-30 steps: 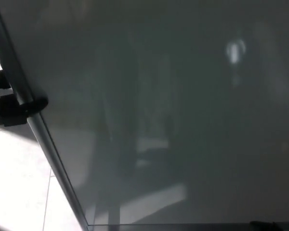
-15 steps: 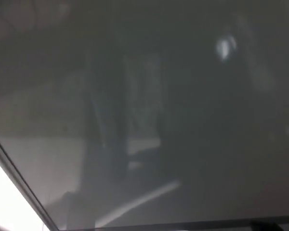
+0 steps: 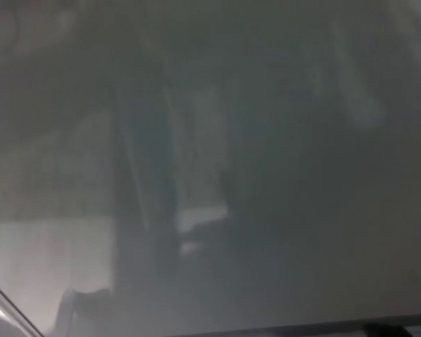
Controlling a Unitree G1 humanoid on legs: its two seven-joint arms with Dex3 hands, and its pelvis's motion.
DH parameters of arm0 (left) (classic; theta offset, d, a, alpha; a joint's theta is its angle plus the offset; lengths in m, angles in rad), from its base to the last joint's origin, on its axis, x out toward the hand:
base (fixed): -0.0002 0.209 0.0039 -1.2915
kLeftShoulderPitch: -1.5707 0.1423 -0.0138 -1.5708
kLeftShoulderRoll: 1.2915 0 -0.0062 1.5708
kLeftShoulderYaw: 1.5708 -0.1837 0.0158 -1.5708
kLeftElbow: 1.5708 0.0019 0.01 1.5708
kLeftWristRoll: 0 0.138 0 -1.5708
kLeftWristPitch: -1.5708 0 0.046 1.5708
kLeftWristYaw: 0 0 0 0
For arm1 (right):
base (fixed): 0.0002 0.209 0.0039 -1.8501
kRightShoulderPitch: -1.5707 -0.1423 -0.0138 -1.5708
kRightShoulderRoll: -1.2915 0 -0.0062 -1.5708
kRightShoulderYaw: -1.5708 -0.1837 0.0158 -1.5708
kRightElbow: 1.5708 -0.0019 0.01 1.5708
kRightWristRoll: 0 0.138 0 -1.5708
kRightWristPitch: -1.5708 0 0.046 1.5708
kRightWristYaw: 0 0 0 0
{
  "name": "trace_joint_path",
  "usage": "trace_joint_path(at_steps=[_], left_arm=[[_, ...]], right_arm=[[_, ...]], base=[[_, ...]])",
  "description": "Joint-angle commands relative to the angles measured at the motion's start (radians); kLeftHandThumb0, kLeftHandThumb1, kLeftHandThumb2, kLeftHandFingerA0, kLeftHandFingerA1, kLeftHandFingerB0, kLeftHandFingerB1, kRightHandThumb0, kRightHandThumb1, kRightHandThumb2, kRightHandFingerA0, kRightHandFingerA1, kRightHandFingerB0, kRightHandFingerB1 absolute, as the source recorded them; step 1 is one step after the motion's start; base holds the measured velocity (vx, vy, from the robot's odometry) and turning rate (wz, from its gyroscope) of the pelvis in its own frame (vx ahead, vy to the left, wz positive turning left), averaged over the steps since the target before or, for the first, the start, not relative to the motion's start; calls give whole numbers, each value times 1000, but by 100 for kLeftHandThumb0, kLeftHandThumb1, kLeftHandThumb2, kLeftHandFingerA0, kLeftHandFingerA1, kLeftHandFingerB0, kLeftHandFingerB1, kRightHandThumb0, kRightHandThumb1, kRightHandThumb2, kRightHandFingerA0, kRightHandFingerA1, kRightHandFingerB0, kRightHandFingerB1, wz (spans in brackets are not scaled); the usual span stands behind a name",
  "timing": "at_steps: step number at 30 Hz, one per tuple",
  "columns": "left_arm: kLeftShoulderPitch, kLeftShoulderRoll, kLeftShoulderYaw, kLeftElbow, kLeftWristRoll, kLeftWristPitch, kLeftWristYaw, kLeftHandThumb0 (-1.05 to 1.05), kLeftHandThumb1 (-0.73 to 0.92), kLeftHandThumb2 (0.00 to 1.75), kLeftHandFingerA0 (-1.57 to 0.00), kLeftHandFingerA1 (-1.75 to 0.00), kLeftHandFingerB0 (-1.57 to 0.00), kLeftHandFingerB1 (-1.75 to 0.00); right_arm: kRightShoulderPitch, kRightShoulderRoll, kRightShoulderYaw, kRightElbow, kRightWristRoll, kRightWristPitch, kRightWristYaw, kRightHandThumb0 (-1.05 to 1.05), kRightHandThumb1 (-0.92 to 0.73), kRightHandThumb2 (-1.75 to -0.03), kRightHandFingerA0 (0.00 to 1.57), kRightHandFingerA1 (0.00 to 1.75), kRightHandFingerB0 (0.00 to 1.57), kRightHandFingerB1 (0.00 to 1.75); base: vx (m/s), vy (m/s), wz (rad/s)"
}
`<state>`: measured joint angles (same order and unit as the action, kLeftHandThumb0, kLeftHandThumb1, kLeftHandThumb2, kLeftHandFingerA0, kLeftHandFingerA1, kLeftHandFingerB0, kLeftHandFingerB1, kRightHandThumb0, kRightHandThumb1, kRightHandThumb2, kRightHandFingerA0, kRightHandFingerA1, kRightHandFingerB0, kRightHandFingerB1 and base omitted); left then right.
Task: A white board is being place on the right hand side and parallel to the robot and the robot uses its left hand to grab on the leftside of the whiteboard and drag the whiteboard from the right hand side to the left hand side
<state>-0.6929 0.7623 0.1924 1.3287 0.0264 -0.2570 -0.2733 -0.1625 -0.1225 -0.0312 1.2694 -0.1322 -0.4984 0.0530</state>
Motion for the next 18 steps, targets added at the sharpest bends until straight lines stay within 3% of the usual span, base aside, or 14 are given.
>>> trace_joint_path(at_steps=[1, 3, 4, 6, 7, 11, 12, 13, 14, 15, 18], left_arm=[[-11, 29, -33, -7, 44, -23, -32, -10, 65, 59, -96, -60, -81, -53], [-11, 30, -36, -6, 42, -24, -32, -10, 65, 59, -96, -60, -81, -53], [-20, 29, -50, -7, 52, -16, -45, -15, 63, 60, -94, -58, -82, -54], [-26, 29, -59, -7, 55, -13, -50, -15, 63, 60, -94, -58, -82, -54], [-32, 29, -64, -7, 55, -6, -67, -16, 64, 59, -93, -58, -83, -54], [-35, 29, -68, -5, 54, -4, -75, -16, 64, 59, -93, -58, -83, -54], [-40, 28, -77, -5, 64, -8, -78, -18, 65, 59, -95, -56, -85, -55], [-47, 27, -92, -6, 78, -14, -81, -18, 65, 59, -95, -56, -85, -55], [-51, 28, -98, -6, 80, -15, -95, -23, 66, 59, -95, -56, -84, -55], [-57, 29, -102, -5, 80, -5, -100, -22, 65, 59, -96, -56, -86, -55], [-63, 29, -106, -5, 76, -4, -112, -20, 65, 59, -94, -55, -87, -55]], right_arm=[[5, -8, -5, 7, 4, 5, -12, -105, -44, -105, 81, 106, 0, 58], [6, -8, -5, 7, 4, 5, -11, -105, -44, -105, 81, 106, 0, 58], [4, -11, -1, 9, -1, 5, -15, -105, -59, -68, 35, 121, 0, 72], [4, -12, 0, 10, -3, 5, -16, -105, -59, -68, 35, 121, 0, 72], [3, -11, -1, 10, 0, 7, -13, -99, -51, -110, 0, 83, 0, 55], [3, -10, -1, 10, 1, 8, -11, -99, -51, -110, 0, 83, 0, 55], [4, -9, -1, 9, 1, 4, -11, -105, -64, -60, 2, 139, 0, 66], [7, -8, 0, 7, 0, -2, -11, -105, -64, -60, 2, 139, 0, 66], [5, -9, 0, 8, 1, -3, -9, -105, -62, -63, 0, 123, 0, 67], [4, -9, -3, 9, 4, -1, -4, -105, -64, -59, 2, 120, 0, 75], [4, -8, -4, 9, 6, 1, -2, -105, -62, -63, 0, 125, 0, 67]], base=[[0, 0, 0], [0, 0, 0], [0, 0, 0], [0, 0, 0], [0, 0, 0], [0, 0, 0], [0, 0, 0], [0, 0, 0], [0, 0, 0], [0, 0, 0], [0, 0, 0]])
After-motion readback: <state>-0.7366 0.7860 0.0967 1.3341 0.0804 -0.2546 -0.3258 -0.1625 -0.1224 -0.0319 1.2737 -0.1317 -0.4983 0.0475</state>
